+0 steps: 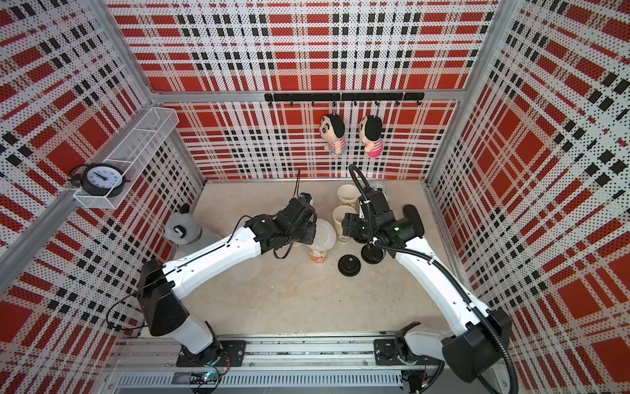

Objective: Put the leak-proof paper on the milk tea cups
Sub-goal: Place the leak-proof paper at the cup.

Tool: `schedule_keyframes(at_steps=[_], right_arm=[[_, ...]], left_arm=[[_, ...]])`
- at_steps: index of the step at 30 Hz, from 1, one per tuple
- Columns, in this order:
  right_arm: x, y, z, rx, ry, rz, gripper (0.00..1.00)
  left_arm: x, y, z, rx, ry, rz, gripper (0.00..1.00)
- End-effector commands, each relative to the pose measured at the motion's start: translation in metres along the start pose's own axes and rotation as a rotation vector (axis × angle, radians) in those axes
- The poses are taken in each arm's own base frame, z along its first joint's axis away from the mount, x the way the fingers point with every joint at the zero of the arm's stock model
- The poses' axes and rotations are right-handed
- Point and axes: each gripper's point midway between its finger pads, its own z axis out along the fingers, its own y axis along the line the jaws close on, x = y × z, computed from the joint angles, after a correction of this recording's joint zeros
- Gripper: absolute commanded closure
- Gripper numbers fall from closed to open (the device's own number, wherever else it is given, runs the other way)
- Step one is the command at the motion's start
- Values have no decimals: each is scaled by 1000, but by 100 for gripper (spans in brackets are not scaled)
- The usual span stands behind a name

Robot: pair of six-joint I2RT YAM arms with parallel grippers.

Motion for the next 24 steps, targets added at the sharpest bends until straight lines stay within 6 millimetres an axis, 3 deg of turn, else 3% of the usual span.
schedule_keyframes(at_steps=[1,15,24], right_arm=[[-2,-1,3,-5,-6,14,29],[-1,1,8,-12,3,12,29],[-2,2,10,-16,6,11,29]], left_arm=[[-1,1,-1,2,-13,-13,83],[6,20,4,-53,4,-23,82],[8,23,9,-63,13,-18,75]])
